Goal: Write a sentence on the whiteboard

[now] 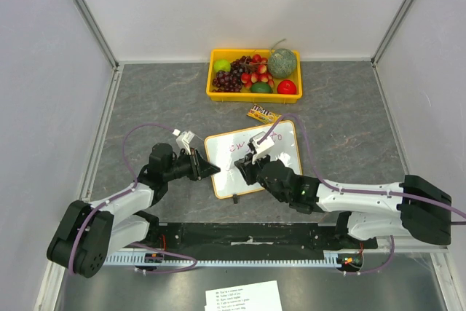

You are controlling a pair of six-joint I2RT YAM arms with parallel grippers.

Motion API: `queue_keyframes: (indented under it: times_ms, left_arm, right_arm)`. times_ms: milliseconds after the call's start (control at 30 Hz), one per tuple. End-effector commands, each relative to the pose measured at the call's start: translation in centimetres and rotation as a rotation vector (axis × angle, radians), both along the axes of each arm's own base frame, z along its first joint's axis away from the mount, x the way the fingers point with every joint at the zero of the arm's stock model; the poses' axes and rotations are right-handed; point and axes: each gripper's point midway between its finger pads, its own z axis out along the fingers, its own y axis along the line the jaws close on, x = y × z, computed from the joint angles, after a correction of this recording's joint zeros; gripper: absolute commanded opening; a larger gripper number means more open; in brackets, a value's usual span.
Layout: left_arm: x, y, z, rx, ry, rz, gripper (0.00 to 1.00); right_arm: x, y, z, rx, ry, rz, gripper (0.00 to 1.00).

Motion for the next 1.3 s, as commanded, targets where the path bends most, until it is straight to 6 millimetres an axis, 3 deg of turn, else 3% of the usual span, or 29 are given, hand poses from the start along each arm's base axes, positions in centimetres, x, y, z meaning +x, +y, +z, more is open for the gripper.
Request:
queue_keyframes:
  times_ms: [0, 167, 500, 933, 1267]
  left_arm:
    - [0.7, 0.7, -1.1, 0.072, -0.027, 0.023, 0.02]
    - [0.8, 0.7, -1.0, 0.071, -0.028, 0.023, 0.02]
    - [0.8, 0.7, -1.1, 0.073, -0.028, 0.024, 0.02]
    - [0.7, 0.6, -1.0, 0.070, -0.028, 0.020, 0.02]
    - [0.7, 0.6, -1.0, 0.070, -0.028, 0.020, 0.02]
  right_arm:
    - [0.8, -0.4, 3.4, 0.067, -0.055, -0.041, 0.00]
    - [1.1, -0.4, 4.5, 0.090, -0.077, -0.053, 0.00]
    - [1.4, 0.6, 4.7, 0.088, -0.084, -0.043, 0.00]
    - [2.1, 0.2, 2.6, 0.028, -0.071, -0.089, 0.00]
    - [1.4, 0.0, 1.3, 0.009, -0.040, -0.060, 0.00]
